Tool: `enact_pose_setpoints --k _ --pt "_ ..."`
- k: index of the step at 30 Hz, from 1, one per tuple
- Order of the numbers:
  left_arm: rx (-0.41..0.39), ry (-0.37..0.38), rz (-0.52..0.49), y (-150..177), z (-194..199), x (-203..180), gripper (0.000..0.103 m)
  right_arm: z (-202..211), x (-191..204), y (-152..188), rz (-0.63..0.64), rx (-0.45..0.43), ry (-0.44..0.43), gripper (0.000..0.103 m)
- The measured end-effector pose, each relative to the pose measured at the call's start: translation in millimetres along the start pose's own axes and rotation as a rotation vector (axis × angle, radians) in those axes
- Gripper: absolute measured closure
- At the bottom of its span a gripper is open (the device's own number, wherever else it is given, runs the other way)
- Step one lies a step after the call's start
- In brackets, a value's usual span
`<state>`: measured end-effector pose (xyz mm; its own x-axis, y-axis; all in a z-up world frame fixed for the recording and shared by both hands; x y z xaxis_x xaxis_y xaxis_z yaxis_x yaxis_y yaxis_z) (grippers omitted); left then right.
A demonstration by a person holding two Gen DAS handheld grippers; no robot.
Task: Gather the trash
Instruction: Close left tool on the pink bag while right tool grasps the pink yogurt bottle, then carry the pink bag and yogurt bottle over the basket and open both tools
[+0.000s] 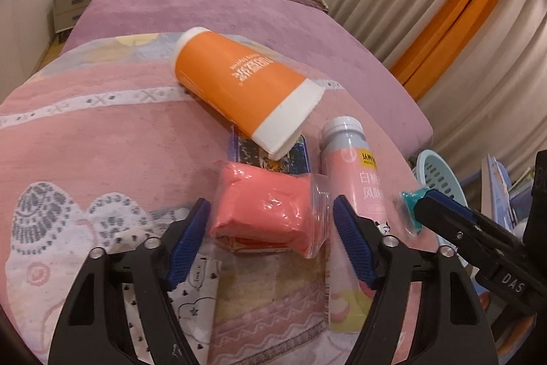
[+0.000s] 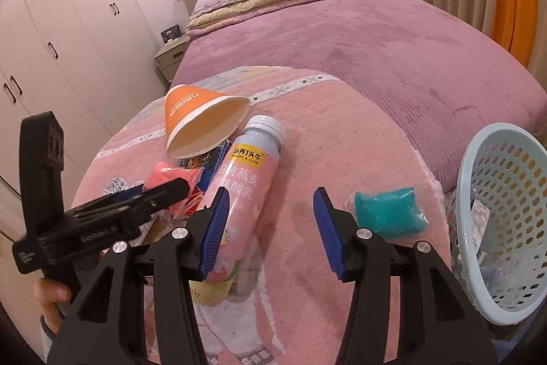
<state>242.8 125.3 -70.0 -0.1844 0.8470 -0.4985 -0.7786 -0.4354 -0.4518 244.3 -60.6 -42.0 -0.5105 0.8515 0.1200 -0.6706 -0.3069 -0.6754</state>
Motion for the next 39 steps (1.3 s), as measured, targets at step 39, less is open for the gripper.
enact_pose_setpoints --k 39 --pt "-0.141 0.064 0.053 14.0 57.3 4.7 0.06 -16.9 -2.4 27.7 -0.092 0.098 -0.098 0.057"
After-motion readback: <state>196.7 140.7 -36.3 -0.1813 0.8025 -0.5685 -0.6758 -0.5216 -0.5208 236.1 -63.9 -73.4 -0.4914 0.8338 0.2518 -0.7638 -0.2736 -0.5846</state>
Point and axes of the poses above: each gripper's, at about its wrist camera, not at the fingertips, and z roughly against the way its jaws point, x to its left, y to its underside, the point moved 1 cm from there along -z, roughly the way its jaws point, and after that the axes turned 14 degrees about z, right-handed, at the moved point
